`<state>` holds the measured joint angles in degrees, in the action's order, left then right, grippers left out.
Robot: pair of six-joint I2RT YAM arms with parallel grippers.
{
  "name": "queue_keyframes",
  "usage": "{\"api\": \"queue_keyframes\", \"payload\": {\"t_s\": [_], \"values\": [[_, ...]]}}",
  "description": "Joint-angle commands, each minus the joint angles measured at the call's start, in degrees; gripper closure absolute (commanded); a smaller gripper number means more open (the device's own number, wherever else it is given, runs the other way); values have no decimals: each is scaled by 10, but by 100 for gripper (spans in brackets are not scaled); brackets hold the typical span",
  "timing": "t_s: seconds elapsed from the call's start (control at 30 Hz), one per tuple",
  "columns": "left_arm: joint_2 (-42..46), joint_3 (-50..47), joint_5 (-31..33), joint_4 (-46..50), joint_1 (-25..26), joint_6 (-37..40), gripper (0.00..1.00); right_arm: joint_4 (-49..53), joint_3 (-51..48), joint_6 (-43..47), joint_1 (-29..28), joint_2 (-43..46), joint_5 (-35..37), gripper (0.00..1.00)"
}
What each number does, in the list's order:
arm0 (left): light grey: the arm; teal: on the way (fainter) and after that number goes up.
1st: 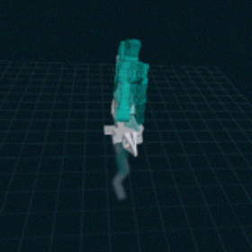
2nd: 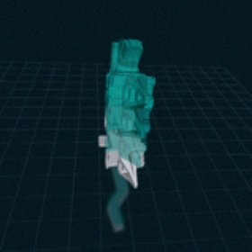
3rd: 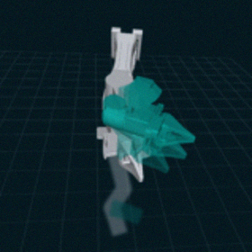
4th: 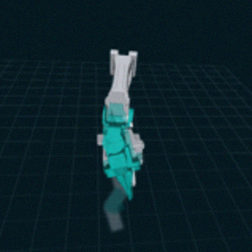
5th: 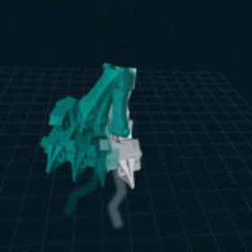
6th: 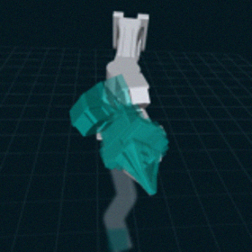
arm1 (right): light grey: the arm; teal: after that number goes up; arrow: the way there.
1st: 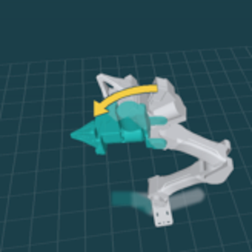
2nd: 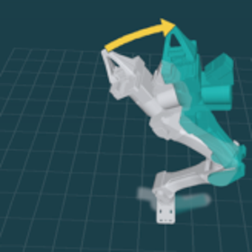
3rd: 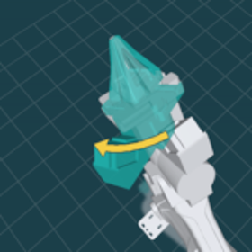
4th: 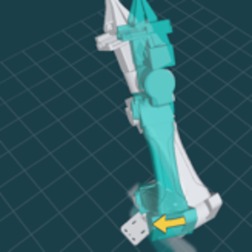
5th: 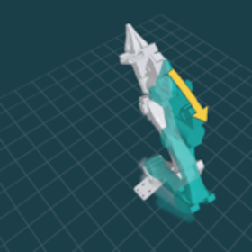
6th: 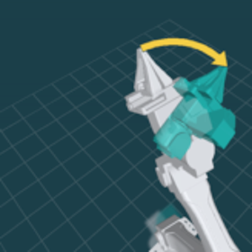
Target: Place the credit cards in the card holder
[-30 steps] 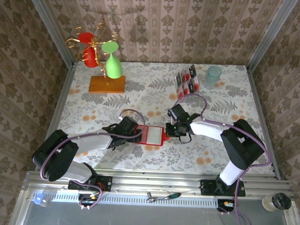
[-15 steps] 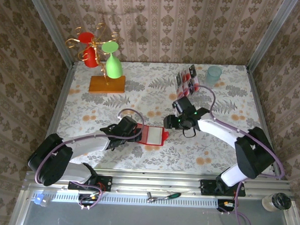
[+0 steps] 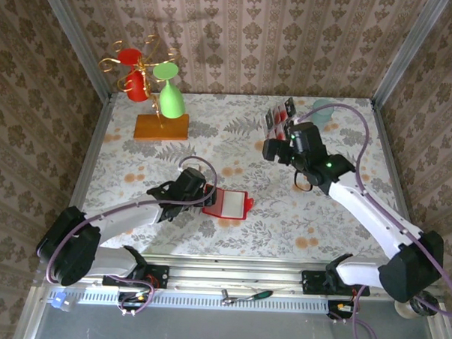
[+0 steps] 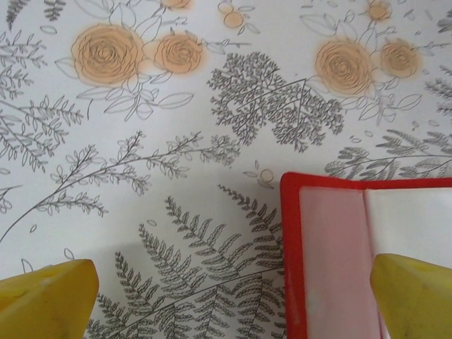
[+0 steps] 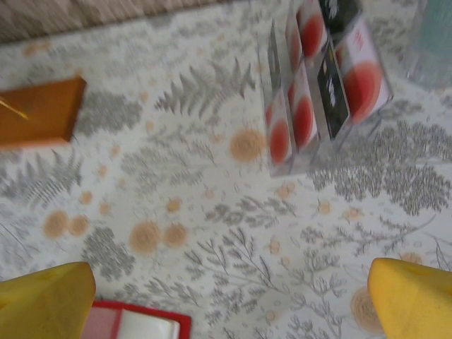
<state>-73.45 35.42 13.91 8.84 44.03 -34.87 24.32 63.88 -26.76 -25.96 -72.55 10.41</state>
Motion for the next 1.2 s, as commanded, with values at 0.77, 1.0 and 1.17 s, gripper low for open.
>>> {"api": "queue_keyframes", "payload": {"t_s": [0.77, 1.0, 1.17], "values": [[-75, 19, -42, -14, -39, 49, 0, 275, 438, 120, 34, -463, 26, 62], [-81, 9, -47, -22, -42, 44, 0, 348, 564, 127, 37, -569, 92, 70], [-83, 5, -49, -25, -45, 44, 0, 384, 637, 124, 41, -630, 105, 69]]}}
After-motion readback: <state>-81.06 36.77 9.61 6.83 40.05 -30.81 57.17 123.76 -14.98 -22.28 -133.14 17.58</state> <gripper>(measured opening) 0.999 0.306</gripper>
